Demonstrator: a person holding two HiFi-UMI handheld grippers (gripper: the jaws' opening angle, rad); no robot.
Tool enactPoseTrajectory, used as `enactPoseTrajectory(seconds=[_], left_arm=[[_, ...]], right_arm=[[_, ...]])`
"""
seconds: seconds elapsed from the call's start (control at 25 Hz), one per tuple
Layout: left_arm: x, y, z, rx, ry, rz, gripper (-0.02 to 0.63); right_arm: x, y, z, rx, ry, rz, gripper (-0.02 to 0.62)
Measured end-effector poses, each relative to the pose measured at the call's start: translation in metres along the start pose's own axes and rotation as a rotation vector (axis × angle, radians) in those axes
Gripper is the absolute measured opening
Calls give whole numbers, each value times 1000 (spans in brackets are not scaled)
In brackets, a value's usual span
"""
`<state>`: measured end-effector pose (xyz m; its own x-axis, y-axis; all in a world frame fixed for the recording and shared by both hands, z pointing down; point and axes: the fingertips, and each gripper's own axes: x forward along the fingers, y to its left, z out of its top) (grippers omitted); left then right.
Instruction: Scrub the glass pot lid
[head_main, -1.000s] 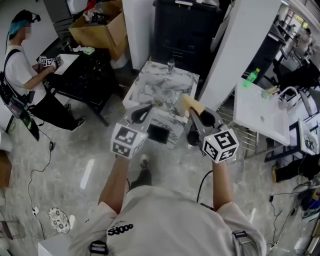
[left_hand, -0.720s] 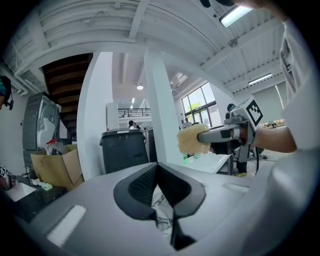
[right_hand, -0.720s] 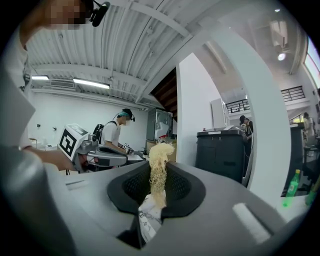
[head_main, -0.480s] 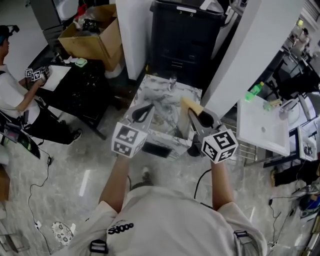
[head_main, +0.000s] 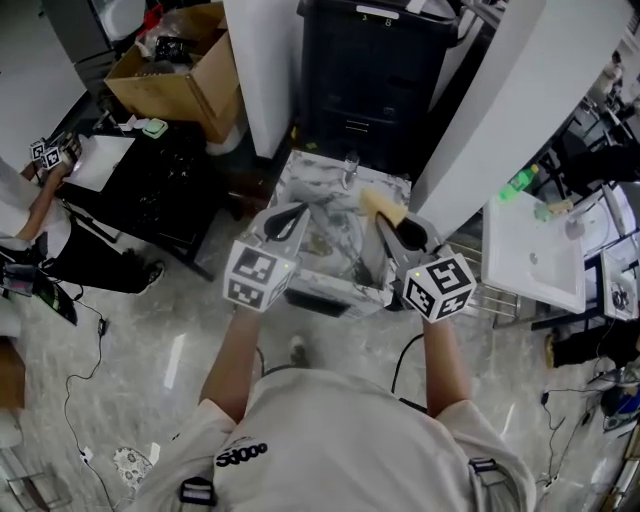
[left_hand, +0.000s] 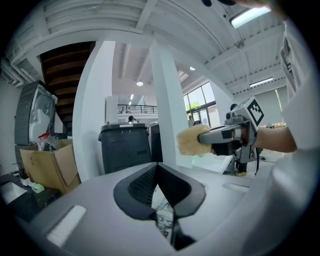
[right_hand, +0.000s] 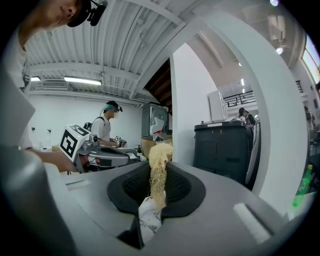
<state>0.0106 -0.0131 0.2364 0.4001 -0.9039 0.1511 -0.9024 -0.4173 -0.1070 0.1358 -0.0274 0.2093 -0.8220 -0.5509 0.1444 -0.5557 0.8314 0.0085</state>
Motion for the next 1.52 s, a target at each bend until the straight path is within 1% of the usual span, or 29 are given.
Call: enactPoseTrajectory(seconds=[0.32, 0.52, 0.64, 0.8, 0.88, 1.04, 1.16, 1.36, 1.52], left_arm=[[22, 36, -28, -43, 23, -20, 9], [32, 63, -46, -69, 36, -37, 9], [35, 78, -62, -85, 52, -42, 11], [40, 90, -78, -114, 57, -91, 11], [41, 95, -84, -131, 58, -103, 11], [46, 103, -96, -152, 65, -101, 11], [50, 110, -115, -174, 92, -82, 11], [63, 121, -147, -192, 158, -58, 11], [73, 130, -165, -219, 176, -54, 11]], right_arm=[[45, -16, -19, 47, 42, -38, 48], [88, -14, -33, 56, 89, -5, 48], [113, -14, -46, 78, 115, -6, 48], [136, -10, -63, 103, 136, -13, 49], [145, -9, -72, 107, 154, -15, 49], [161, -18, -102, 116, 217, -43, 49], [173, -27, -132, 127, 273, -65, 49], [194, -39, -178, 161, 356, -66, 49], [215, -47, -207, 189, 401, -74, 49]])
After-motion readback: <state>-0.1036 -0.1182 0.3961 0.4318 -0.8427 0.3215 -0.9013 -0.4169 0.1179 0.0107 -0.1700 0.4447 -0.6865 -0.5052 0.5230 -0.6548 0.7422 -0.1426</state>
